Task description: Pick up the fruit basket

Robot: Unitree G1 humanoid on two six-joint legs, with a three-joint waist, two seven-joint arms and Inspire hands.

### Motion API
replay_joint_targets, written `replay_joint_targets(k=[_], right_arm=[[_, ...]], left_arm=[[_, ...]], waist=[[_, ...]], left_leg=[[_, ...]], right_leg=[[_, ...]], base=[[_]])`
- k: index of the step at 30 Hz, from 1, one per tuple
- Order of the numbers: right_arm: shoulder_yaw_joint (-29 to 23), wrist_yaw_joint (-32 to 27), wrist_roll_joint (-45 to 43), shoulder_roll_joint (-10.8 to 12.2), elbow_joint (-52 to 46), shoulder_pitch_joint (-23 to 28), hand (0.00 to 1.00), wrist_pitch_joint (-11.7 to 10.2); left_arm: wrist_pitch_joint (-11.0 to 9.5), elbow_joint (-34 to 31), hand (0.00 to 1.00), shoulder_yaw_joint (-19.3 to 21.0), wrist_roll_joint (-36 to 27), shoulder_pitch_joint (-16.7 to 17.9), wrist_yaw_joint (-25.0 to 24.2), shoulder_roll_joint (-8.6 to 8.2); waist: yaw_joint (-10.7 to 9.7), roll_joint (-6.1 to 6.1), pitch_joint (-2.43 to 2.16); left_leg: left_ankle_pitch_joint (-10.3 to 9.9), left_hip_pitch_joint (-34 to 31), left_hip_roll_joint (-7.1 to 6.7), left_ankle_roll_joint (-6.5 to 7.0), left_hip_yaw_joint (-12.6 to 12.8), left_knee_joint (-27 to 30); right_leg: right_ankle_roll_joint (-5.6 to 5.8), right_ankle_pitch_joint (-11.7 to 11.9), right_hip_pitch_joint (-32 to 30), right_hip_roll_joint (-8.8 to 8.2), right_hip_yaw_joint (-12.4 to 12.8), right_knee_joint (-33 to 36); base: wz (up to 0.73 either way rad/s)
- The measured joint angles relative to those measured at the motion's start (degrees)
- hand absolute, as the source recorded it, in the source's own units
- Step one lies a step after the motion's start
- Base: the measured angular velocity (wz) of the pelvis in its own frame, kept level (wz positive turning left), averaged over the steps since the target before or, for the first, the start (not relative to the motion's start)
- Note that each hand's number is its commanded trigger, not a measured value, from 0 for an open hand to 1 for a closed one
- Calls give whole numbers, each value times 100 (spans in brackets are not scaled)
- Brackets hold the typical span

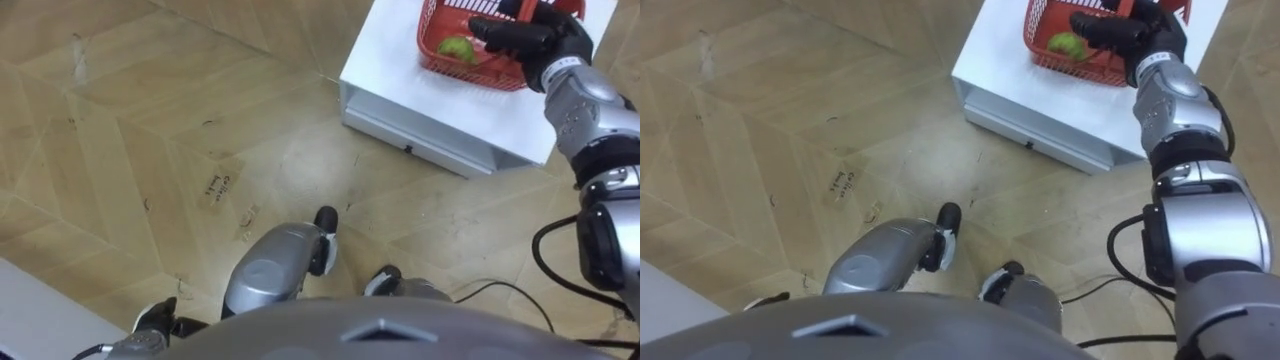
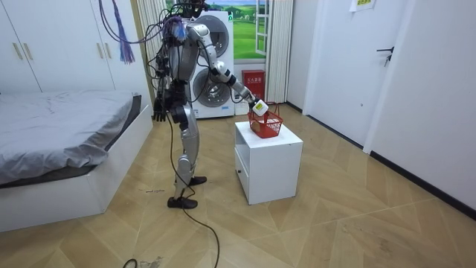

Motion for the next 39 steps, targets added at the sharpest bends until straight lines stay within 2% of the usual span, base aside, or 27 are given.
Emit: replay_joint_targets(k=[13, 16, 20, 28, 31, 35, 37, 39], right_arm=[[-217, -157, 35, -41, 18, -16, 0, -5], [-218, -150, 38, -41, 19, -16, 0, -5], [-219, -151, 24, -41, 44, -16, 0, -6], [-218, -146, -5, -106, 56, -16, 0, -5], [-218, -123, -25, -149, 46, -16, 0, -5], [-224, -77, -279, -159, -42, -15, 0, -4], [-240, -84, -347, -171, -51, 16, 0, -3], [-262, -136, -249, -173, -215, 250, 0, -4]], left_arm=[[-15, 2, 0, -21, -14, -6, 1, 14], [-16, 11, 0, -17, -13, -42, 1, 14], [-17, 49, 0, -13, -2, -104, 2, 16], [-12, -176, 0, 4, 6, -125, 9, 28], [-20, -342, 0, 55, 28, -125, 53, 37], [-17, -379, 0, 147, 95, -128, 131, 69], [-13, -388, 0, 224, 83, -121, 132, 72], [9, -389, 0, 227, 40, -87, 183, 77]], waist=[[-28, -4, 3], [-28, -23, 14], [-34, -83, 53], [-166, -87, 50], [-182, -131, 24], [-359, -236, -50], [-459, -265, -56], [-517, -301, -82]], left_leg=[[2, -6, -63, 4, 17, -29], [8, -4, -64, 13, 20, -37], [9, -3, -53, 16, 13, -43], [11, 3, -33, 18, 50, -28], [11, 53, -20, 19, 138, -33], [11, 134, 12, 18, 203, -29], [11, 240, 34, 18, 220, -35], [10, 528, 31, 17, 270, -131]], right_leg=[[5, -3, -23, -71, 7, -1], [9, -4, -22, -73, -3, -1], [20, -10, -24, -58, 2, -6], [41, 15, 5, -24, 45, -104], [44, 19, 11, -26, 145, -103], [50, 59, 93, 26, 256, -203], [51, 98, 197, 66, 328, -265], [62, 114, 489, 78, 336, -398]], base=[[0], [0], [0], [-3], [-15], [-10], [-9], [-8]])
